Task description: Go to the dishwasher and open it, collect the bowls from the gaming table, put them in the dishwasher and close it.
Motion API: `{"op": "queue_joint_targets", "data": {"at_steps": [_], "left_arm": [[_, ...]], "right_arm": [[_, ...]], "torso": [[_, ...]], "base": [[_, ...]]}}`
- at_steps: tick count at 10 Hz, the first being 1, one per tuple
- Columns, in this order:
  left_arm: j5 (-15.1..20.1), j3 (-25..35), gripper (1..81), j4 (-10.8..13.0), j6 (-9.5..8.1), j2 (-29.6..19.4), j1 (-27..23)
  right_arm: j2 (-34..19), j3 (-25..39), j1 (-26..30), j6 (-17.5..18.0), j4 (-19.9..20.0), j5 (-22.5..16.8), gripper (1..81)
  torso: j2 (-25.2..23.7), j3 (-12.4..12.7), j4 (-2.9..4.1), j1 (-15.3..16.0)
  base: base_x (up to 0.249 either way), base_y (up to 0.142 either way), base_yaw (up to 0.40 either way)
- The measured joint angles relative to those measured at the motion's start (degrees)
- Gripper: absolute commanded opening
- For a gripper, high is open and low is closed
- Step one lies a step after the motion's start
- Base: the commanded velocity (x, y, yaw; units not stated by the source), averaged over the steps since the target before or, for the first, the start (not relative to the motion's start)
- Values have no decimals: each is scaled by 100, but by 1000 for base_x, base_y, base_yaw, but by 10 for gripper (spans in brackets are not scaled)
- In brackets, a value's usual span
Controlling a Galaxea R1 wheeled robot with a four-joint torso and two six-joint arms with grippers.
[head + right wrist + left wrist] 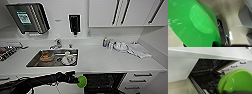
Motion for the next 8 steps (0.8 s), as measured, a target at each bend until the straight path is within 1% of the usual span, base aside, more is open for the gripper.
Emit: {"op": "queue_joint_targets", "data": {"at_steps": [3, 5, 8], "left_arm": [[157, -347, 10, -5, -17, 332, -77], [267, -535, 10, -7, -17, 502, -250], [405, -797, 10, -7, -20, 767, -383]], "right_arm": [[2, 0, 0, -2, 0, 0, 10], [5, 0, 0, -4, 0, 0, 10], [30, -5, 5, -6, 0, -13, 10]], "torso": [[0, -2, 0, 0], [2, -7, 0, 0], [4, -144, 0, 2]], "base": [[0, 0, 0], [0, 0, 0], [0, 0, 0]]}}
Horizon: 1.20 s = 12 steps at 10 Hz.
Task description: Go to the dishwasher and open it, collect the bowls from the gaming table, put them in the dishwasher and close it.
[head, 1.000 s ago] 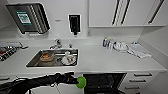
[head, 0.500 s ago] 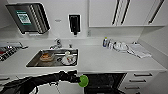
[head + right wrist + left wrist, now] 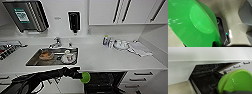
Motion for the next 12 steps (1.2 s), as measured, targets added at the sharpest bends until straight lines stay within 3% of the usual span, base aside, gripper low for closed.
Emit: {"op": "queue_joint_targets", "data": {"at_steps": [4, 9, 12], "left_arm": [[102, -413, 10, 11, -15, 333, -5], [140, -1182, 10, 51, -15, 1137, -79], [160, -1663, 10, 234, -15, 1491, -96]], "right_arm": [[40, -20, 11, 0, 0, 11, 10], [60, -48, 9, 0, 0, 16, 10], [115, -119, -2, 0, 0, 13, 10]], "torso": [[2, -2, 0, 2], [5, -4, 0, 2], [5, -4, 0, 2]], "base": [[0, 0, 0], [0, 0, 0], [0, 0, 0]]}}
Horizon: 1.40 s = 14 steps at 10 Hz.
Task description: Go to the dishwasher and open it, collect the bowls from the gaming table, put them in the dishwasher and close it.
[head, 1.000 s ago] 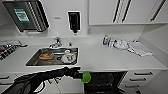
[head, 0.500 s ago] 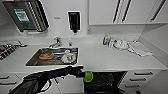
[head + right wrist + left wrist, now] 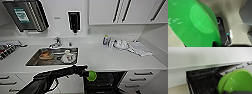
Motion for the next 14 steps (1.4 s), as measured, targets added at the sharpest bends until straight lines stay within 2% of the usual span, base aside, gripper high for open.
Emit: {"op": "queue_joint_targets", "data": {"at_steps": [6, 12, 14], "left_arm": [[0, -569, 10, 503, 0, 924, -80], [0, -630, 10, 711, 2, 1143, -228], [2, -633, 10, 903, 0, 1128, -251]], "right_arm": [[163, -207, -2, 0, 0, 2, 10], [185, -217, -5, -2, 0, 2, 10], [185, -217, -5, -5, 0, 5, 10]], "torso": [[0, 0, 0, 0], [0, 0, 0, 0], [0, 0, 0, 0]], "base": [[0, 0, 0], [0, 0, 0], [0, 0, 0]]}}
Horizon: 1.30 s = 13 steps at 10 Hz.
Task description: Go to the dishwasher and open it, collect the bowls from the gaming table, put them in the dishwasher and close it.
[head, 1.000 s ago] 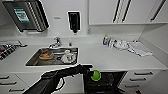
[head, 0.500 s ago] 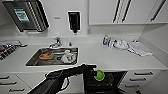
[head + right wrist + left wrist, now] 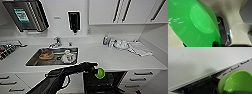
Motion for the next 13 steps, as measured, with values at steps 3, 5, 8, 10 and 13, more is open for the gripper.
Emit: {"op": "queue_joint_targets", "data": {"at_steps": [3, 5, 8, 10, 13], "left_arm": [[-107, 0, 10, 319, 0, 2, 0], [-154, -98, 10, 474, 0, 5, 2], [-283, -340, 811, 573, -22, -13, 2], [-304, -347, 811, 573, -20, 2, 2], [-297, -351, 811, 573, -20, 2, 22]], "right_arm": [[2, 0, 0, 0, 0, -2, 10], [17, -11, 0, 2, 0, -5, 10], [110, -39, 2, 2, 0, -13, 10], [179, -150, 2, 0, -2, -33, 10], [204, -180, 0, -4, 0, -33, 10]], "torso": [[0, 0, 0, 0], [0, 0, 0, 0], [2, 0, 0, 0], [2, -2, 0, 0], [2, -2, 0, 0]], "base": [[0, 0, 0], [0, 0, 0], [0, 0, 0], [0, 0, 0], [0, 0, 0]]}}
